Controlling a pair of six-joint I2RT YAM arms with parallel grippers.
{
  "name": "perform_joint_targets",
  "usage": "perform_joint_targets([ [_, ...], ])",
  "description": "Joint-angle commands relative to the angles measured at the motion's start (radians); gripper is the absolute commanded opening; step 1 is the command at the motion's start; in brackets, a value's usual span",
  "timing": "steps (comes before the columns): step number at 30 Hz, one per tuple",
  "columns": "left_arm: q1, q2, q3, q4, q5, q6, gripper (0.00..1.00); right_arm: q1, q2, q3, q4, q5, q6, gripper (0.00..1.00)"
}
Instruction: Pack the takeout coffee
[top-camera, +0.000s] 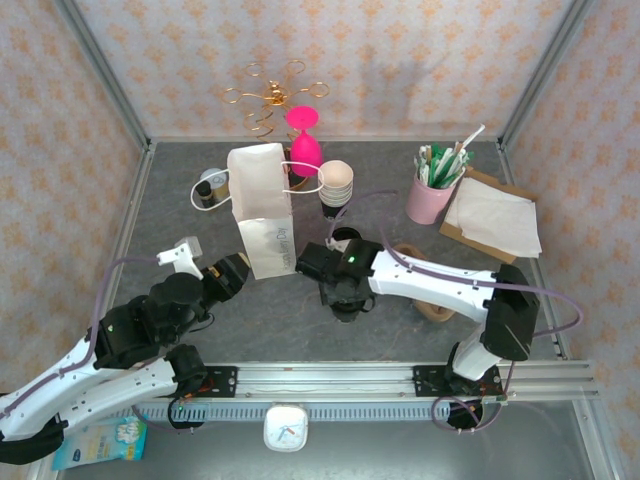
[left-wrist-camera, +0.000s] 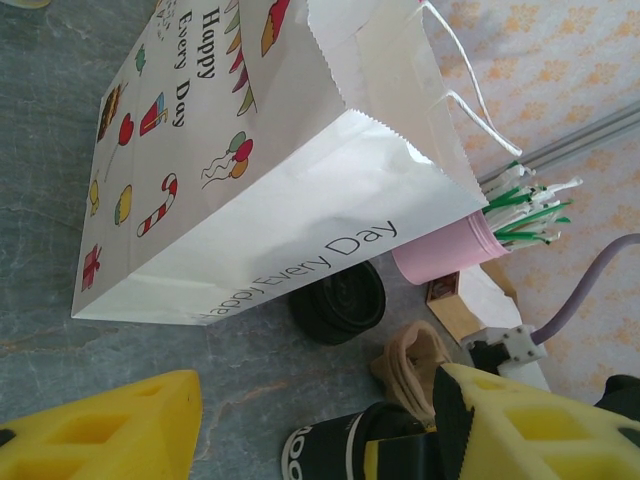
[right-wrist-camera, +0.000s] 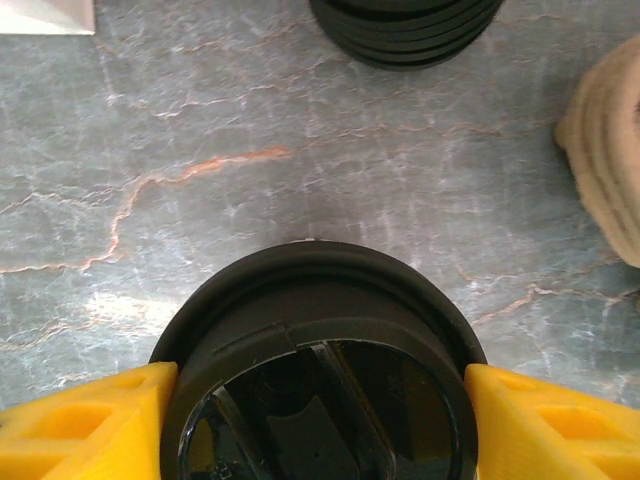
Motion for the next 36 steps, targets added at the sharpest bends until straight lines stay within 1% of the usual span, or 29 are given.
perform_joint_targets([
  [1, 0.005, 0.007, 0.031, 0.023, 0.013, 0.024, 0.62, -0.03, -0.063, 0.024, -0.071, 0.056, 0.001, 0.69],
  [6, 0.005, 0.033, 0.046, 0.039, 0.043, 0.053, 0.62, -0.089, -0.098, 0.085, -0.134, 0.125, -0.035, 0.69],
  [9, 0.005, 0.049, 0.05, 0.05, 0.056, 0.068, 0.62, -0.142, -0.113, 0.121, -0.158, 0.15, -0.07, 0.69],
  [14, 0.004, 0.063, 0.051, 0.065, 0.07, 0.081, 0.62, -0.237, -0.124, 0.179, -0.137, 0.162, -0.137, 0.69],
  [20, 0.005, 0.074, 0.048, 0.08, 0.081, 0.098, 0.62, -0.368, -0.088, 0.226, -0.085, 0.173, -0.241, 0.68],
  [25, 0.007, 0.088, 0.051, 0.09, 0.091, 0.112, 0.62, -0.461, -0.05, 0.246, -0.015, 0.16, -0.305, 0.68],
  [27, 0.007, 0.093, 0.048, 0.094, 0.089, 0.117, 0.62, -0.487, -0.026, 0.248, 0.031, 0.124, -0.329, 0.68],
  [29, 0.006, 0.099, 0.054, 0.095, 0.088, 0.12, 0.62, -0.505, 0.008, 0.247, 0.065, 0.092, -0.347, 0.67],
  [31, 0.006, 0.102, 0.056, 0.093, 0.087, 0.123, 0.62, -0.51, 0.044, 0.254, 0.084, 0.107, -0.355, 0.67],
  [36, 0.008, 0.099, 0.049, 0.089, 0.081, 0.123, 0.62, -0.55, 0.118, 0.272, 0.143, 0.072, -0.383, 0.67],
])
